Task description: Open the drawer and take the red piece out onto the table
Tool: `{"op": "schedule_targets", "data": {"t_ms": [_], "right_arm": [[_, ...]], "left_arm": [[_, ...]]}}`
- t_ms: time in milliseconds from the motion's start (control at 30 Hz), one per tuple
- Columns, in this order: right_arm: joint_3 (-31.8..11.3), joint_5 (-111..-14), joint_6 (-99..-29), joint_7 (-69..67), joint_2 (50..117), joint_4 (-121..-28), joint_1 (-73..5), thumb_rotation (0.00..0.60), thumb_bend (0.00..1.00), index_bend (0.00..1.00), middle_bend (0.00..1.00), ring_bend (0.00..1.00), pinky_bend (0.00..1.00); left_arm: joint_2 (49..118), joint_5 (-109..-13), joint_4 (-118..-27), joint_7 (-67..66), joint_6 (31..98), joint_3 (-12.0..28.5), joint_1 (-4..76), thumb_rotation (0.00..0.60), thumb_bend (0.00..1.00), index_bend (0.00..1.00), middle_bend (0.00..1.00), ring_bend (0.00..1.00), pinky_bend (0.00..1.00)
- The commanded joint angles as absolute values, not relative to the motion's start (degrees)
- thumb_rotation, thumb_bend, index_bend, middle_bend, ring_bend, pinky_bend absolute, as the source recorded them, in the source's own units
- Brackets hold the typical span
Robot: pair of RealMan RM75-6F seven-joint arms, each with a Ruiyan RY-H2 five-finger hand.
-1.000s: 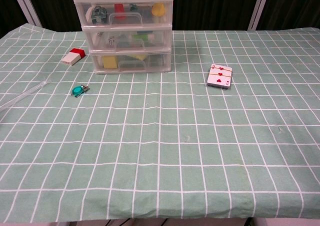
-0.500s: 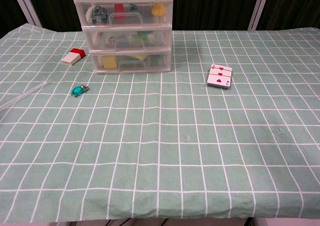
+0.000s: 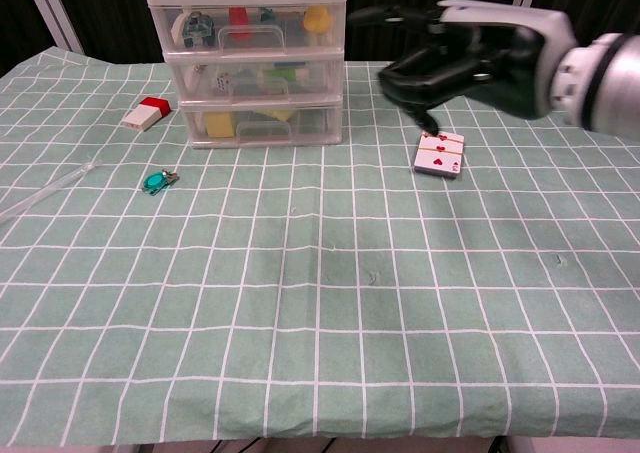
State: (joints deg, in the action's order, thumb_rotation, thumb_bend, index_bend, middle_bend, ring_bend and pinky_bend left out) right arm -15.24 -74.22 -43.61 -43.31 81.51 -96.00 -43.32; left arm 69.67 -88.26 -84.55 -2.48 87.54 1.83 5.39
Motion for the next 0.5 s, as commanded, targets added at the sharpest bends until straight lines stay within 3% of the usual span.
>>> {"op": "schedule_targets", "data": {"t_ms": [33, 500], "right_arm": [[-19.99, -67.90, -36.80, -49.38, 89.48, -88.72, -48.95, 0.600, 0.48, 0.05, 0.74, 0.74, 0.75], [-26.63, -61.90, -33.22, -54.84, 102.85, -74.31, -54.33, 0.600, 0.51, 0.05, 0.75, 0.75, 0.76]], "left_arm": [[69.72, -87.98, -84.23, -2.13, 87.35, 1.82, 5.29, 0.600, 0.00, 0.29, 0.22, 0.16, 0.20], [70.54, -87.34, -82.22, -0.50, 86.67, 1.99, 5.37, 0.600, 0.00, 0.29, 0.22, 0.16, 0.20]]}}
